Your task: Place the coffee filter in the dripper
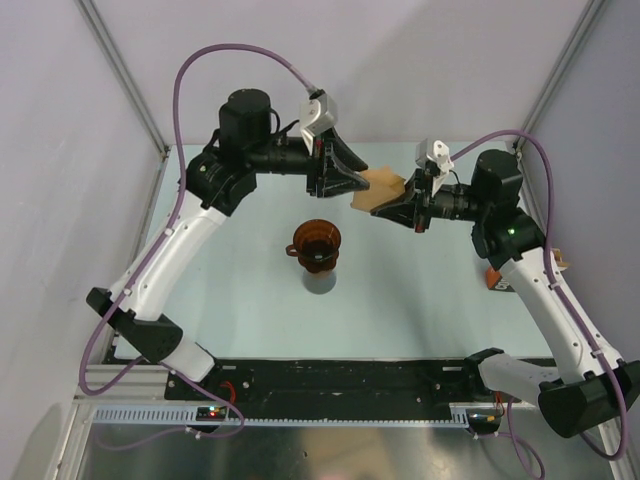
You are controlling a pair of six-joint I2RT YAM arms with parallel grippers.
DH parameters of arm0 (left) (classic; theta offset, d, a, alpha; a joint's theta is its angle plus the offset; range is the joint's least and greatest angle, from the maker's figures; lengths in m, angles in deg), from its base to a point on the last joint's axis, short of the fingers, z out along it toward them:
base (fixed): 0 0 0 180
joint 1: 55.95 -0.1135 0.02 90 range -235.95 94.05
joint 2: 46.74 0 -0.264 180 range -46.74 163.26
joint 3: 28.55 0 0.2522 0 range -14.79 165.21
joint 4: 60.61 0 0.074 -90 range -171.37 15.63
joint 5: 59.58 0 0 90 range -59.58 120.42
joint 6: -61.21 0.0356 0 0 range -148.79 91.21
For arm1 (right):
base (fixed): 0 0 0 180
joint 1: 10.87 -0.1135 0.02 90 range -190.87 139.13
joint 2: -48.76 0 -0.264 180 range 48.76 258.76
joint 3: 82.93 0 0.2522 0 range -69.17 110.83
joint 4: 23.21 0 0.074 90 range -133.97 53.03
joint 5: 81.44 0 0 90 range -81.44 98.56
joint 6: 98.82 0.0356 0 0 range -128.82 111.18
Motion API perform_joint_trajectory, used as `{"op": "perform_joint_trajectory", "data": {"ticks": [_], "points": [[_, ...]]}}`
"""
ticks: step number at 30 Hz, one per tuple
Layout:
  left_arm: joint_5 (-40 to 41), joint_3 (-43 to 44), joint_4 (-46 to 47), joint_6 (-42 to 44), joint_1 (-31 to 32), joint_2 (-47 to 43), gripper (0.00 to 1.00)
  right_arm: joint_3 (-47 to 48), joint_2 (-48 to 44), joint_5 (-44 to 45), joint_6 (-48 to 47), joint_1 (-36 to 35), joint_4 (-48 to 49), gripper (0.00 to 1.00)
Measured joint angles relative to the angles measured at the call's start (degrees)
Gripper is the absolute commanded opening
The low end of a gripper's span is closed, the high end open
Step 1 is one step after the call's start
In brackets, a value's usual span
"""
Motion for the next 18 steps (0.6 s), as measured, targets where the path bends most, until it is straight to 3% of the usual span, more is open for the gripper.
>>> {"op": "perform_joint_trajectory", "data": {"ticks": [3,8,9,10,12,13,15,17,18], "points": [[0.1,-3.0,0.5,0.9,0.0,-1.0,0.69,0.0,-0.2,0.0,0.1,0.2,0.1,0.0],[1.0,-9.6,0.1,3.2,0.1,-2.1,0.65,0.0,-0.4,-0.7,0.8,0.3,0.9,0.0],[1.1,-10.4,-0.1,3.5,0.1,-2.0,0.6,0.0,-0.4,-0.8,1.0,0.3,1.0,0.0],[1.1,-10.9,-0.5,3.8,0.2,-2.0,0.49,0.0,-0.5,-1.0,1.1,0.3,1.0,0.0],[1.1,-11.1,-0.7,4.5,0.3,-2.0,0.18,0.0,-0.7,-1.1,1.1,0.3,1.1,0.0],[1.0,-11.1,-0.7,4.7,0.4,-2.0,0.09,0.0,-0.7,-1.1,1.1,0.3,1.1,0.0],[0.6,-11.1,-0.4,5.4,0.6,-2.0,0.03,0.0,-0.9,-1.1,1.1,0.3,1.1,0.11],[0.4,-11.1,-0.5,6.3,0.8,-2.0,0.01,0.0,-1.0,-1.1,1.3,0.7,0.7,0.28],[0.3,-11.1,-0.5,6.4,0.8,-2.1,0.01,0.0,-1.1,-1.1,1.4,1.1,0.2,0.3]]}}
